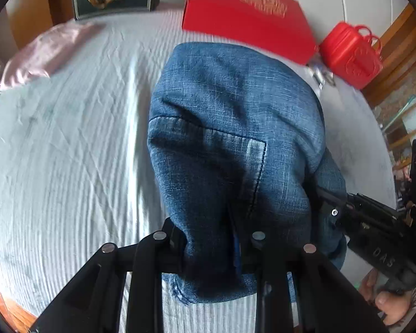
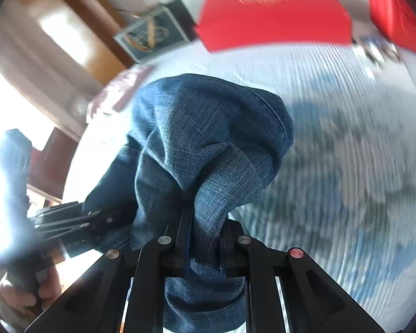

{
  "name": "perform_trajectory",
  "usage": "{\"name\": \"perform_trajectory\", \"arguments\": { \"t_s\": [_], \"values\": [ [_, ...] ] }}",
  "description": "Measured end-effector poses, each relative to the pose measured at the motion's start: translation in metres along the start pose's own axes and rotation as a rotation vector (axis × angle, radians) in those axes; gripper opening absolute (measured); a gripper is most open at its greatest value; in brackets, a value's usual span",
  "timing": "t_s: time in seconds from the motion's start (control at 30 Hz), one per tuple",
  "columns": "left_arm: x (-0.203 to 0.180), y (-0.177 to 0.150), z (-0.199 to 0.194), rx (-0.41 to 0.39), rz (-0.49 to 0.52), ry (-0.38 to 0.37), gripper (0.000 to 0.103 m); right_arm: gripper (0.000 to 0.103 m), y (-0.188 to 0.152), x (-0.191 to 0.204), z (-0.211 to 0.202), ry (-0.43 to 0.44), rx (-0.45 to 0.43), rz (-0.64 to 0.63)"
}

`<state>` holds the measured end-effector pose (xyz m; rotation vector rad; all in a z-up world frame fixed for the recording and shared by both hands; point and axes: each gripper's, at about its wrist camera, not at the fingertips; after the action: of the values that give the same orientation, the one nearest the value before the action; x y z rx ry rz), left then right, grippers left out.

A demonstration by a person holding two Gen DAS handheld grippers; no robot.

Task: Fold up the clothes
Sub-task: 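Carry the jeans bundle with both grippers onto the pink folded cloth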

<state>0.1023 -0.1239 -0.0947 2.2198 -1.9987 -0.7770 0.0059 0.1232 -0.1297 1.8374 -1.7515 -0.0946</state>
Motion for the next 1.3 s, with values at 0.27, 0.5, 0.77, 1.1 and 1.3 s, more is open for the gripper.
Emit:
{"name": "perform_trajectory", "arguments": {
  "t_s": [0.27, 0.5, 0.77, 1.1, 1.3],
  "values": [
    [-0.028, 0.046, -0.024, -0.120, -0.032, 0.065, 0.024, 0.014, 0.029, 0.044, -0.015, 0.084, -0.073, -0.090],
    [0.050, 0.064, -0.050, -0.163, -0.096, 0.108, 0.024, 0.014, 0.056, 0.121, 0.016, 0.117, -0.074, -0.187],
    [0.176, 0.094, -0.082, -0.158, -0.078, 0.114, 0.024, 0.014, 0.086, 0.237, 0.083, 0.109, -0.071, -0.193],
    [0.290, 0.145, -0.103, -0.120, -0.026, 0.124, 0.024, 0.014, 0.128, 0.343, 0.147, 0.089, -0.071, -0.136],
    [0.334, 0.197, -0.096, -0.118, -0.009, 0.097, 0.024, 0.014, 0.174, 0.372, 0.176, 0.064, -0.081, -0.132]
  ]
}}
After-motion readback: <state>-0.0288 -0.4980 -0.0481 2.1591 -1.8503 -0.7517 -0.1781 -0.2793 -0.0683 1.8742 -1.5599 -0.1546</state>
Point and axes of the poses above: each gripper's, at about its wrist camera, not at the fingertips, and z roughly the way its jaws point, x to its left, y to its top, and after that the axes turned 5 degrees about -y, right-handed
